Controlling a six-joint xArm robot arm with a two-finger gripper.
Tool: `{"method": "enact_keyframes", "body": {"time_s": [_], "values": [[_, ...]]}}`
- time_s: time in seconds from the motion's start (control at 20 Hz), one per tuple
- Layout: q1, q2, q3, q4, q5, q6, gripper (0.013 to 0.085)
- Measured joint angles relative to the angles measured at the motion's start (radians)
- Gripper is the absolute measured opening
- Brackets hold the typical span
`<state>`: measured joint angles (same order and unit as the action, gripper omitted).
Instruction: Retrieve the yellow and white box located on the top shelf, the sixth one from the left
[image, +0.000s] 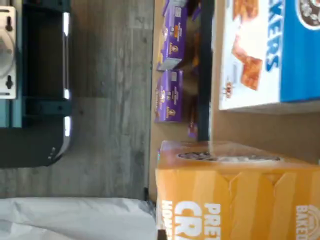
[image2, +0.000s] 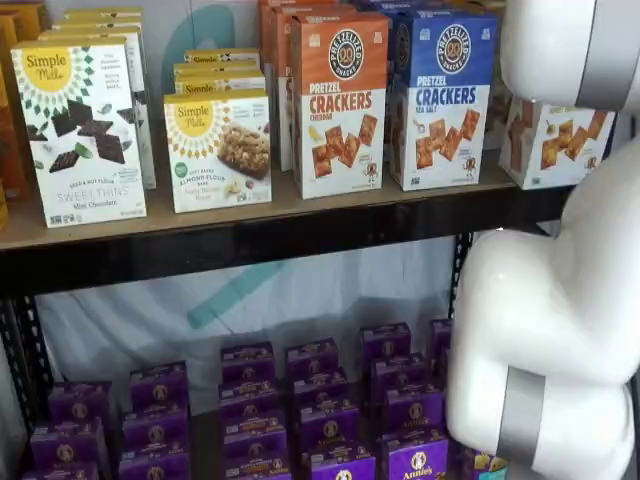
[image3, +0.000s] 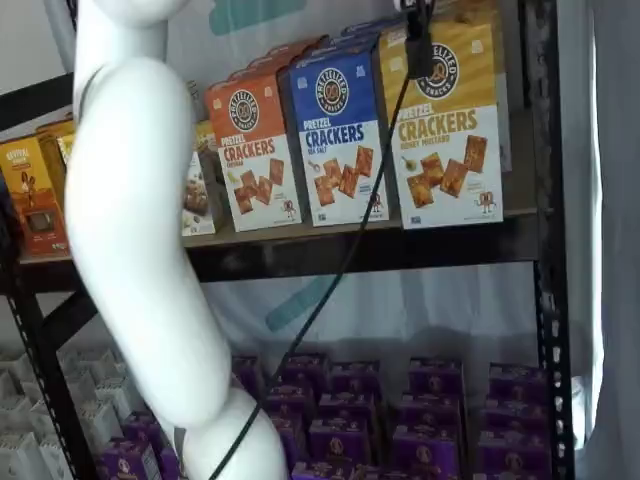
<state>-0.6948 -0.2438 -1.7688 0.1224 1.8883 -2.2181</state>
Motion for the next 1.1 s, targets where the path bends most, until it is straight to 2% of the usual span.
{"method": "enact_keyframes", "body": {"time_s": [0.25, 0.5, 0.65, 1.1], "values": [[-0.019, -0.076, 0.055, -0.016, 0.049, -0.022, 0.053], [-0.01, -0.142, 0.108, -0.031, 0.099, -0.016, 0.053], [0.025, -0.189, 0.15, -0.047, 0.125, 0.012, 0.053], [0.17, -0.292, 0.269, -0.074, 0.16, 0.145, 0.053]]}}
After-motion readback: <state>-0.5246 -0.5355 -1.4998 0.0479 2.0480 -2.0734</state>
